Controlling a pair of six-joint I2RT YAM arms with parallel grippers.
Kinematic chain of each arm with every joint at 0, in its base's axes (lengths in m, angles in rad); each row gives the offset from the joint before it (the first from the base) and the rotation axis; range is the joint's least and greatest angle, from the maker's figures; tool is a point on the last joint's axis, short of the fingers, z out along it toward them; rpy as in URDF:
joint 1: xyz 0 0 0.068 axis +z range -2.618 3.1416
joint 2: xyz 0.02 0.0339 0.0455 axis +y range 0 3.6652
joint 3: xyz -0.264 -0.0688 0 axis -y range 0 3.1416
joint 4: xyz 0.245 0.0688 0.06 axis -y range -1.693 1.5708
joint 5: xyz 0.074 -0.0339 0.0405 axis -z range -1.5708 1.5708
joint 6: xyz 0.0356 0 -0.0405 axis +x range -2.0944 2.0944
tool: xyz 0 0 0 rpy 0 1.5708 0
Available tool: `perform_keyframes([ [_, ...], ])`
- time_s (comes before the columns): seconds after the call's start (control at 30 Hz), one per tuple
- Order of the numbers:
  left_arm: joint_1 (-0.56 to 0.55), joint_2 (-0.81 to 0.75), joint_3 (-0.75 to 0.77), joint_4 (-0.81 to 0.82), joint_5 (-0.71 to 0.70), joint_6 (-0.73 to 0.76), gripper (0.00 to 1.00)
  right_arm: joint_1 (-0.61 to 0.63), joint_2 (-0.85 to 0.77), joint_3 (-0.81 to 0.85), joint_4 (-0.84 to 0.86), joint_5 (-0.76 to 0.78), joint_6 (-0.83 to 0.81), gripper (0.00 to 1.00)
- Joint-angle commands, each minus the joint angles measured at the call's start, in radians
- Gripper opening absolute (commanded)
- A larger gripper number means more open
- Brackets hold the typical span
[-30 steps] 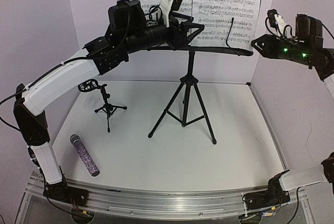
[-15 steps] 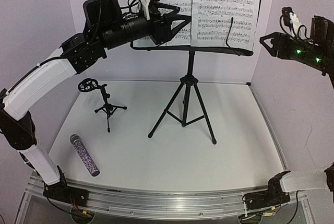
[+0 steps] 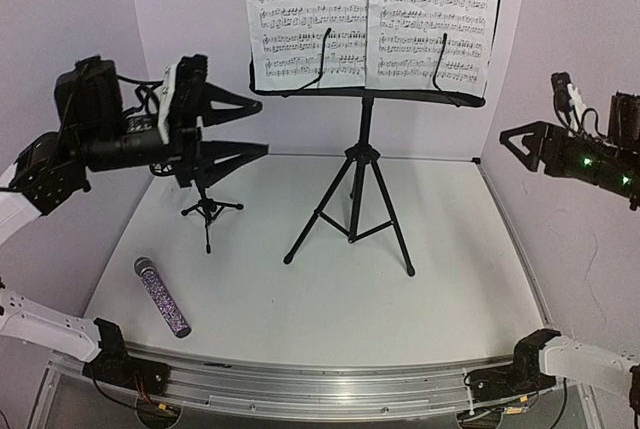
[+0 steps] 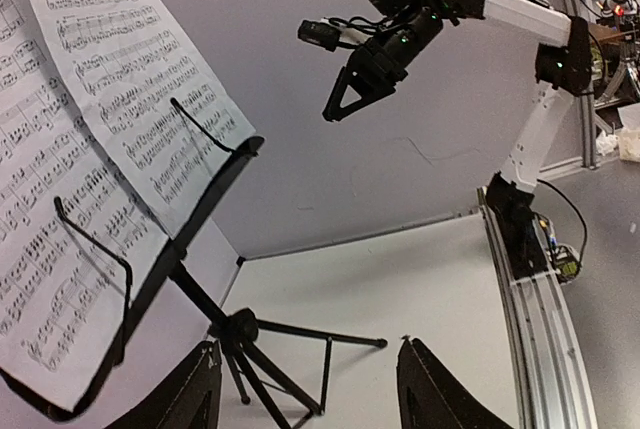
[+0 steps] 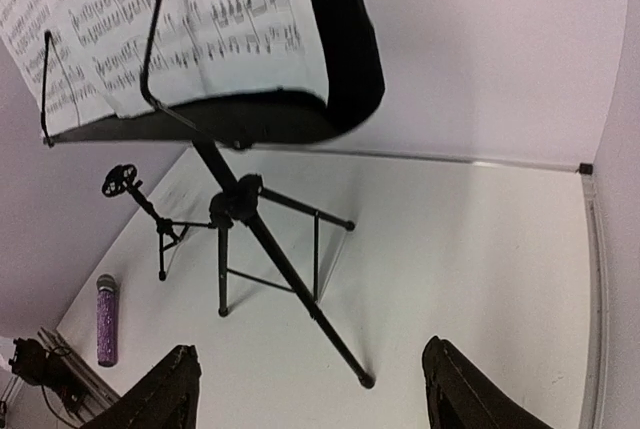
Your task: Set up the instrument practice props
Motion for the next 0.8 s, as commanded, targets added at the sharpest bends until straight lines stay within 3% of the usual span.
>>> perform_keyframes([
  [0.0, 0.004, -0.085, -0.138, -0.137, -0.022, 0.086, 0.62, -0.004, 0.003, -0.143, -0.014, -0.151, 0.115, 0.81],
  [0.1, 0.033, -0.127, -0.253, -0.237, -0.047, 0.129, 0.67, -0.003, 0.009, -0.235, -0.002, -0.207, 0.161, 0.87],
  [0.23, 0.088, -0.114, -0.383, -0.374, -0.146, 0.171, 0.74, 0.002, -0.009, -0.344, 0.028, -0.216, 0.193, 0.88],
  [0.33, 0.178, -0.085, -0.439, -0.447, -0.138, 0.147, 0.75, 0.014, -0.034, -0.4, 0.049, -0.209, 0.212, 0.88],
  [0.53, 0.455, -0.103, -0.578, -0.253, -0.18, 0.091, 0.74, 0.102, -0.026, -0.49, 0.132, -0.187, 0.241, 0.88],
  [0.67, 0.748, -0.005, -0.43, -0.298, 0.134, 0.124, 0.69, 0.295, 0.041, -0.516, 0.211, -0.116, 0.214, 0.88],
  [0.77, 0.84, 0.081, -0.275, -0.401, 0.317, 0.286, 0.7, 0.425, 0.117, -0.5, 0.217, -0.086, 0.166, 0.88],
])
